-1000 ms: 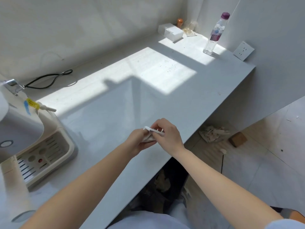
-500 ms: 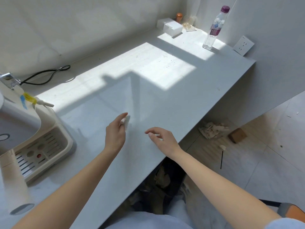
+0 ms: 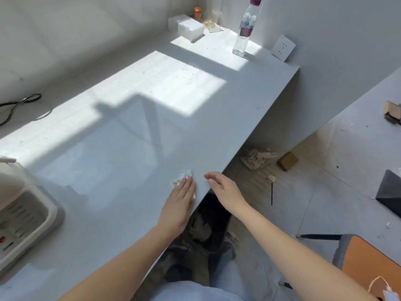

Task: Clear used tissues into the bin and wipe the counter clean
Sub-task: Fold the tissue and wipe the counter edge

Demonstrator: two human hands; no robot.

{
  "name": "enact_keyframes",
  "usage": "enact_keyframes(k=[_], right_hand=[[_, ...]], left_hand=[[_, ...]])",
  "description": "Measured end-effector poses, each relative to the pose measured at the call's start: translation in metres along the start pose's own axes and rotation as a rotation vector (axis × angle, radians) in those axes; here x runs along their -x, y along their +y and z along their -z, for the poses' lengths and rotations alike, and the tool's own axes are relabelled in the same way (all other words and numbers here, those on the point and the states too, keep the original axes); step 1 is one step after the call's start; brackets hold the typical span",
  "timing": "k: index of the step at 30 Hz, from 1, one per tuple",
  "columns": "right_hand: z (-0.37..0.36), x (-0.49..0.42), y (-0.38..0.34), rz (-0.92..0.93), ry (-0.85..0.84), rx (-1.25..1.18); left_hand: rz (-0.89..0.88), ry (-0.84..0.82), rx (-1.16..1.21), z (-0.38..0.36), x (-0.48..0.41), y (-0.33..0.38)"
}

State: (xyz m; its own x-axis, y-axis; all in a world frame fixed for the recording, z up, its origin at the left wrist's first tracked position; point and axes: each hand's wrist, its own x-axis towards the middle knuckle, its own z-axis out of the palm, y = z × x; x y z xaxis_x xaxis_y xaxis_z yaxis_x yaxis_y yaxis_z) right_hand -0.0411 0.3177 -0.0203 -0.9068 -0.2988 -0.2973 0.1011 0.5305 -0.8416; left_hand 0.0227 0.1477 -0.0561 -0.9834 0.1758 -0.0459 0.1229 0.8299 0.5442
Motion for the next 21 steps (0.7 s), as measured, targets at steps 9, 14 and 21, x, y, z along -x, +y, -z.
enact_keyframes(k=[9,14,21], right_hand=[[0.014,0.037,0.044,-0.172,0.097,-0.175],[0.027,0.055,0.074,-0.261,-0.029,-0.219],[0.027,0.060,0.115,-0.432,0.078,-0.077]], left_hand=[[0.040,-0.135,0.564,-0.028,-0.003,0.069],[0.221,-0.103,0.616,-0.055,-0.012,0.072],[0.465,-0.102,0.485,-0.098,-0.017,0.068]])
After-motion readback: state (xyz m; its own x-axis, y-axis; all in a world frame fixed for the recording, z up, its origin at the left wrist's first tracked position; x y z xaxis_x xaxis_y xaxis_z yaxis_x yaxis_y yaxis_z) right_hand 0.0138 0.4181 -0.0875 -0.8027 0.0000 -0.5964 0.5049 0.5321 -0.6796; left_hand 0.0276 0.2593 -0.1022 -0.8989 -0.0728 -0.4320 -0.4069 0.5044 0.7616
